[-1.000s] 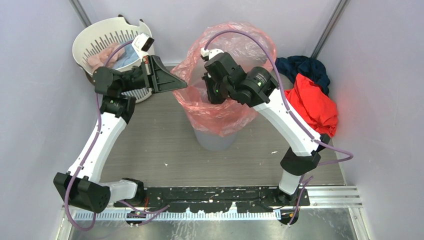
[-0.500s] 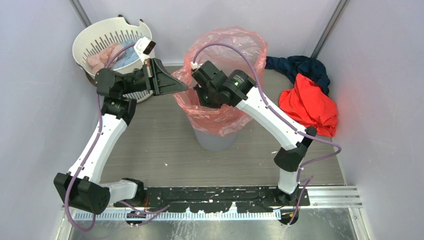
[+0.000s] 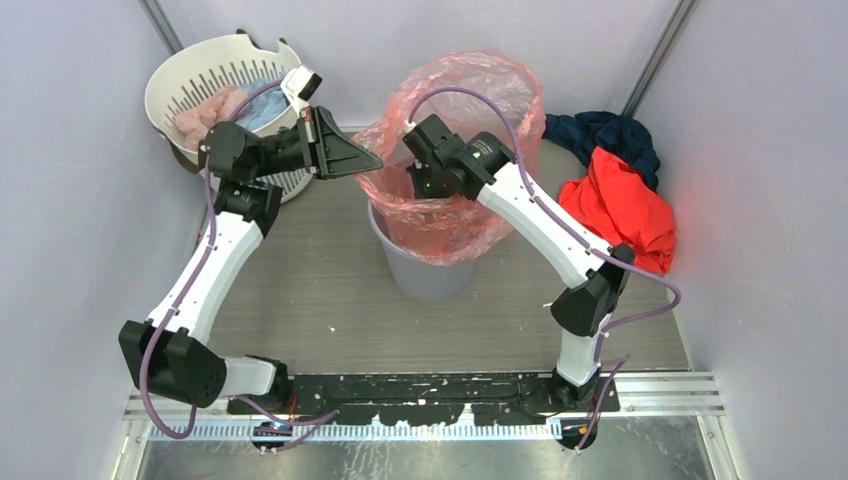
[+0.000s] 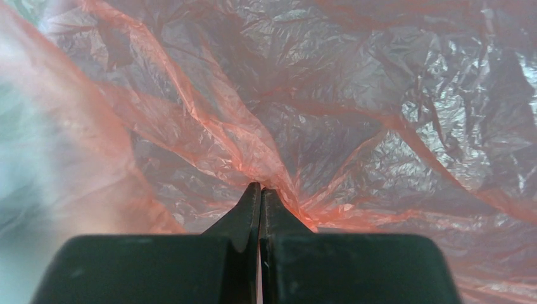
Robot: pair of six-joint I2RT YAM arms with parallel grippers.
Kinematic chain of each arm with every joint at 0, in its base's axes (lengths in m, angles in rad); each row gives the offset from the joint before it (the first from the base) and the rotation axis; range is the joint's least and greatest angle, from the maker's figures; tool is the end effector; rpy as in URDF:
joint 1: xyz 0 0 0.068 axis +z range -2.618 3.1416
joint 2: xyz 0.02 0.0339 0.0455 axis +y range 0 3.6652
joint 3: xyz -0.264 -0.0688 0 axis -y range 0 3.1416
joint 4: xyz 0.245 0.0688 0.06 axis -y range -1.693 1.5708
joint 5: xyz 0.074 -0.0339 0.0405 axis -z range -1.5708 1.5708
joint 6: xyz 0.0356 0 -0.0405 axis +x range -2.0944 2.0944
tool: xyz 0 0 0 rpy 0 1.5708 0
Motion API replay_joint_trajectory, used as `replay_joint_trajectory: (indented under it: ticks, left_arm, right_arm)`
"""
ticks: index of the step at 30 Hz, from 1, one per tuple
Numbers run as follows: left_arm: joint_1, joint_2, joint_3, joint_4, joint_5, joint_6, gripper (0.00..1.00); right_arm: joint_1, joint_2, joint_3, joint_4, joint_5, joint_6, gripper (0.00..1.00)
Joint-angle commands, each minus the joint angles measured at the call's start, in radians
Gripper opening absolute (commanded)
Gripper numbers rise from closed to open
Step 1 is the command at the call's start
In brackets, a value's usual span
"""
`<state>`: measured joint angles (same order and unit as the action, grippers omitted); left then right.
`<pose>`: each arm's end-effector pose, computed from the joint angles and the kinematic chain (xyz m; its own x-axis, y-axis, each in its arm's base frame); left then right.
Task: Put the trash bags into the trash bin
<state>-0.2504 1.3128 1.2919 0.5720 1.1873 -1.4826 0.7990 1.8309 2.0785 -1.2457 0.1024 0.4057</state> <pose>0.2565 -0.0997 0.4694 -0.8101 -0.1775 -0.5587 0.5809 -0.1146 -0.8059 0.2607 0.2626 0.3949 -0.8047 -0.2639 -0.5318 -0.3882 0.9116 0.1349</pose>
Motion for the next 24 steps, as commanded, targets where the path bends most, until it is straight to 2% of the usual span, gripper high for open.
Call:
replay_joint_trajectory:
  ticks: [1, 24]
  left_arm:
    - [0.000, -0.002, 0.055, 0.038, -0.008, 0.018, 0.00]
    - [0.000, -0.040, 0.034, 0.019, -0.011, 0.028, 0.00]
  right_arm:
    - [-0.029, -0.014, -0.013, 0.075, -0.028, -0.017, 0.01]
    - [-0.042, 0.071, -0.056, 0.314, -0.205, -0.003, 0.01]
